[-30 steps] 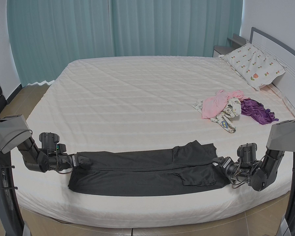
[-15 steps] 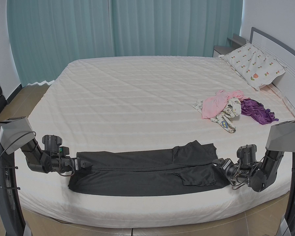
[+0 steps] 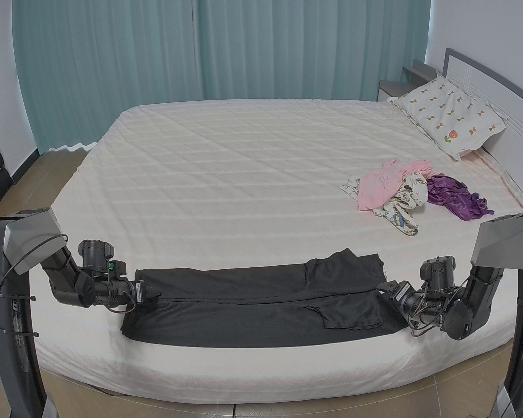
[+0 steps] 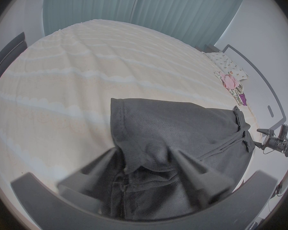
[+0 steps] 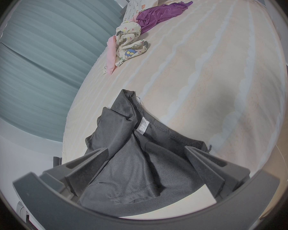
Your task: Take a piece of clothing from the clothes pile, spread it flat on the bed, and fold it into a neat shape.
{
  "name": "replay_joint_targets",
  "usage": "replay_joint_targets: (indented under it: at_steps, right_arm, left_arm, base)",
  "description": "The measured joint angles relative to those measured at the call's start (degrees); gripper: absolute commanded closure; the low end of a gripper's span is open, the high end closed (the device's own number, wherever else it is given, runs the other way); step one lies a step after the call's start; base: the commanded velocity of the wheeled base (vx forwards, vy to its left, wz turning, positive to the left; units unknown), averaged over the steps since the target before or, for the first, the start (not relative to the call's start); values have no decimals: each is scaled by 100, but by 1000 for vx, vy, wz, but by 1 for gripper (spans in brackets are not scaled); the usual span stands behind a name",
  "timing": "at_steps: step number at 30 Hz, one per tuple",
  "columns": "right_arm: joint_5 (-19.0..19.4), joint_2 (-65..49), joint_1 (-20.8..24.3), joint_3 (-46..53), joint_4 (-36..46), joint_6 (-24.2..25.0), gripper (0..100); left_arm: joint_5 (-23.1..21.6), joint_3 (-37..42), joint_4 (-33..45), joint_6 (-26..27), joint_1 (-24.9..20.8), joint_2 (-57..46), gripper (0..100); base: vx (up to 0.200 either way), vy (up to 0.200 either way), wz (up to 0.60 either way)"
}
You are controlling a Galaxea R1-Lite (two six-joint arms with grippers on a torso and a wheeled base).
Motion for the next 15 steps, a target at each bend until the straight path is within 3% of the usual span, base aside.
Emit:
replay_joint_targets:
  at_steps: [15]
  right_arm:
    - [-1, 17, -35, 6, 0, -9, 0]
  left_arm:
    - [60, 177, 35, -11, 49, -215, 100]
  base:
    - [0, 0, 0]
